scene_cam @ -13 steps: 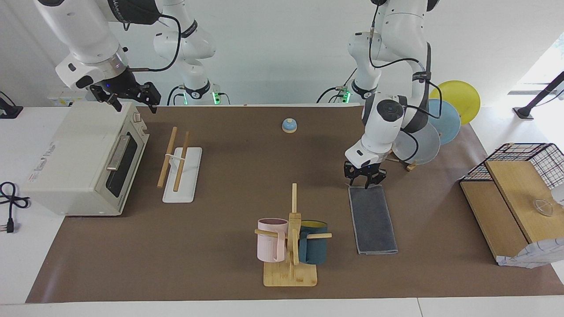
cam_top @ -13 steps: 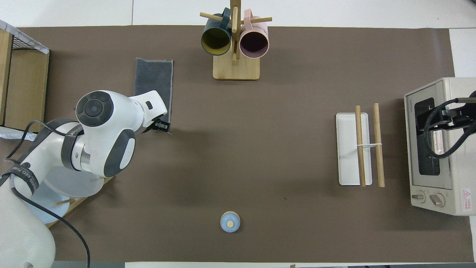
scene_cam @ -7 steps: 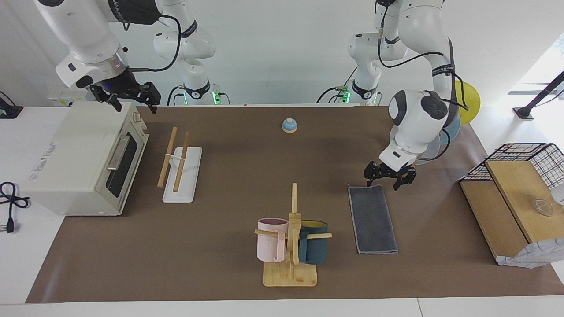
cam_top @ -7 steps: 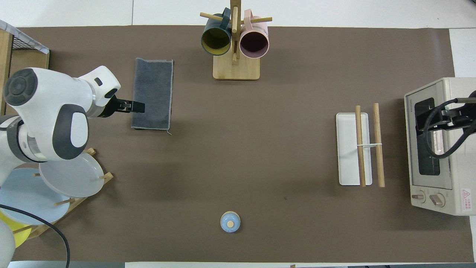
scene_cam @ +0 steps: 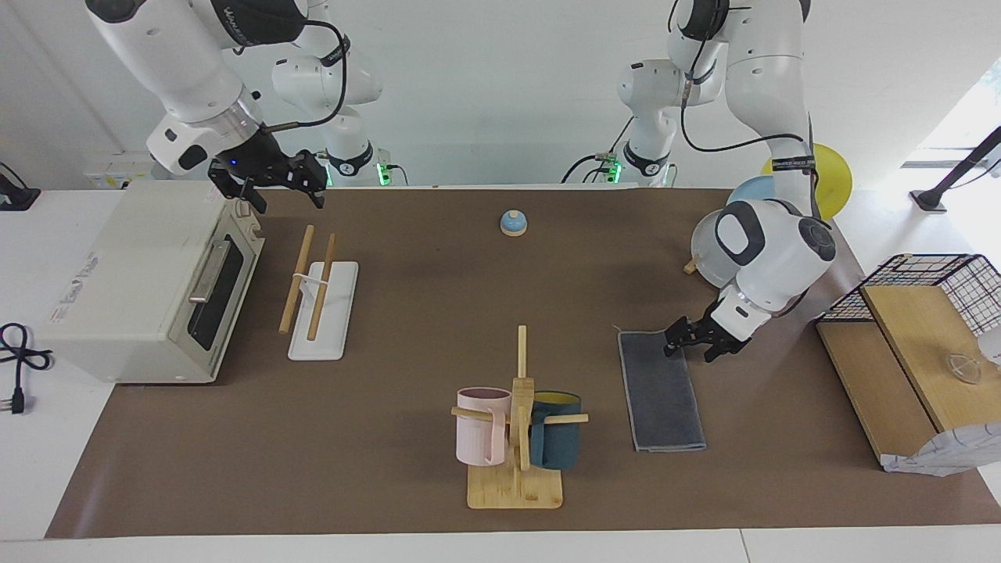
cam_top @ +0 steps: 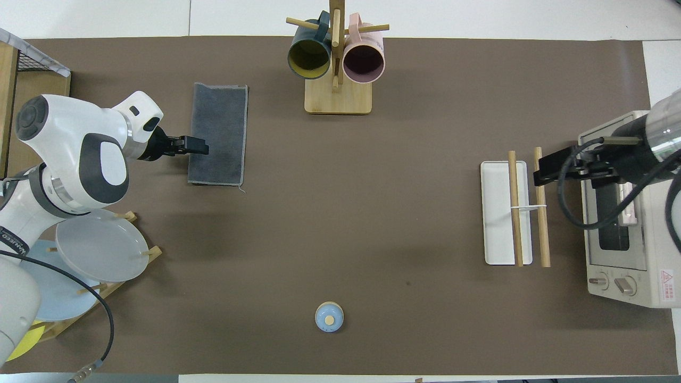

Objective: Fold towel and hang on rack

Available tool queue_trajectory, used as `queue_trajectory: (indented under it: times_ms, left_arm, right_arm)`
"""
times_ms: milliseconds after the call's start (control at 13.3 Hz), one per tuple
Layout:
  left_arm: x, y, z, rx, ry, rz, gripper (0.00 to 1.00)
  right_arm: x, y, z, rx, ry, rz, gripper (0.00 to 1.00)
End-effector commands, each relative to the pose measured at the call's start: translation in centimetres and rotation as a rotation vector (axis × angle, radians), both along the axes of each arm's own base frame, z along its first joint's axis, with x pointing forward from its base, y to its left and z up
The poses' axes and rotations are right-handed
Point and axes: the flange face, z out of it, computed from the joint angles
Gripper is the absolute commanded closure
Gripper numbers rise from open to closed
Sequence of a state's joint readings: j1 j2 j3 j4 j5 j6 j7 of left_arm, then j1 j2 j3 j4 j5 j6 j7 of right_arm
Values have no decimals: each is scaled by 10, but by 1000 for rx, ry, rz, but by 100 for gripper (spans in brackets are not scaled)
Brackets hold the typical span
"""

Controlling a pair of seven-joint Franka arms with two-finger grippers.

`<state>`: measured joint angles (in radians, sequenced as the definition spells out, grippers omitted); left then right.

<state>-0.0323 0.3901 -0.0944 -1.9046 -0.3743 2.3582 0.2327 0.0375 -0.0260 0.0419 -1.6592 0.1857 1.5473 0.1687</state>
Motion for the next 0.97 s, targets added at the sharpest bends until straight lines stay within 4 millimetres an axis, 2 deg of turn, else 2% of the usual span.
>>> queue_trajectory:
  times_ms: [0,150,300,449,599,674,899]
  left_arm:
    - [8,-4,-6,-23,-3,-4,0]
    - [8,-8,-7,-27,-4,-7,2]
    - [7,-11,-7,-29,0,-10,9]
    - [6,-15,-6,-30,0,-16,24]
    - [5,-16,-8,-30,4,-15,43]
    - [4,-16,-9,-29,7,-15,52]
    - [4,-14,-12,-24,3,-15,69]
  right_arm:
    - [-24,33,-12,87,12,-190,0]
    - [-26,48,-13,124,48,-293,0]
    - [-30,66,-15,174,77,-402,0]
    - [-36,75,-17,218,123,-486,0]
    - [-36,85,-18,281,185,-647,0]
    - [-39,101,-16,289,197,-677,0]
    - [-42,123,-14,366,257,-857,0]
